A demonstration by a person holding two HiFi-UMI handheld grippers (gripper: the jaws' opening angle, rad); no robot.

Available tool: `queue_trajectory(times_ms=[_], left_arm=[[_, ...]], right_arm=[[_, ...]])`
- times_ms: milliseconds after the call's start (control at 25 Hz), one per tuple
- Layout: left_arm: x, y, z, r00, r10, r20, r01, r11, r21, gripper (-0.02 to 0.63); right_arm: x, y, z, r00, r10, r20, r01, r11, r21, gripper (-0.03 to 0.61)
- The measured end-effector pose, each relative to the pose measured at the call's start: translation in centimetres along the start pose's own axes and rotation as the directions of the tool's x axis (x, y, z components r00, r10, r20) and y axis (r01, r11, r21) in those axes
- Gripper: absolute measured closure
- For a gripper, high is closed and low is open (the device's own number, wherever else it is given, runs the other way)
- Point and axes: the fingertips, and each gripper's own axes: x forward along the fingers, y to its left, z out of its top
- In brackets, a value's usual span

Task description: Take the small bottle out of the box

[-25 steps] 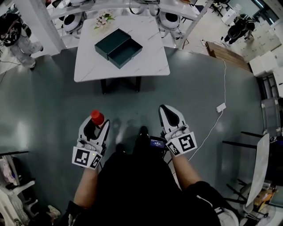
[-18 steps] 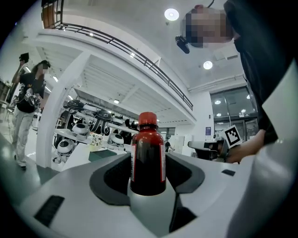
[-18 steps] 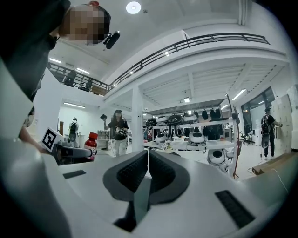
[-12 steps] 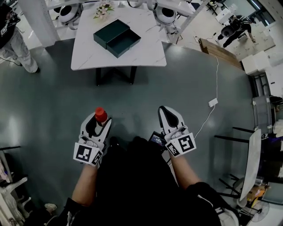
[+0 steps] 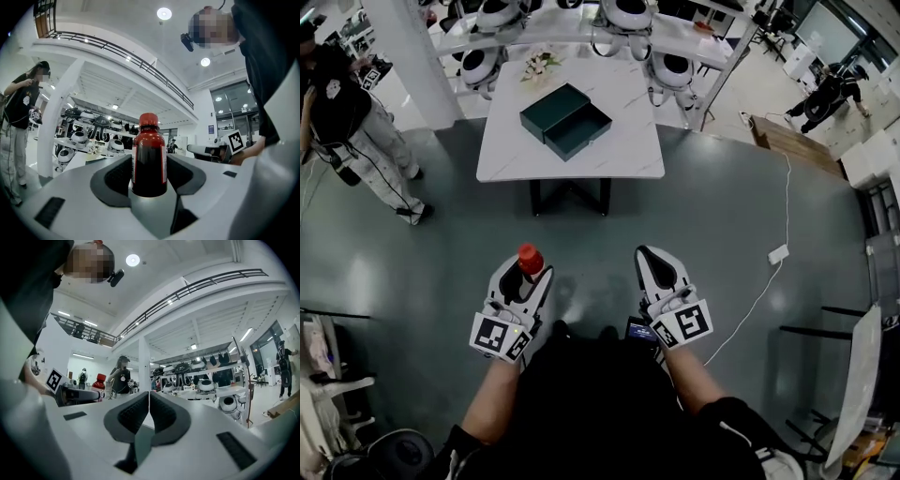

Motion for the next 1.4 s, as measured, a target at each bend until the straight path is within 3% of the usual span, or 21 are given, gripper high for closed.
queue_trajectory(times_ms=[520, 880, 1400], left_arm=[[-0.2, -2.6, -0.1, 0.999, 0.014, -0.040, -0.013, 1.000, 0.012, 0.379], [-0.4, -2.5, -0.3, 0.999, 0.030, -0.041, -0.031, 0.999, -0.022, 0.377], [1.4, -4.4, -1.0, 0.998, 0.000, -0.057, -0.003, 0.999, -0.041, 0.377]], right_arm=[[-2.3, -1.3, -1.8, 1.000, 0.010, -0.004, -0.009, 0.998, 0.063, 0.543], [-2.0, -1.4, -1.4, 1.000, 0.029, 0.001, -0.029, 0.999, 0.042, 0.545], [-3.7, -5.2, -1.4, 1.000, -0.011, -0.005, 0.011, 0.999, 0.046, 0.545]])
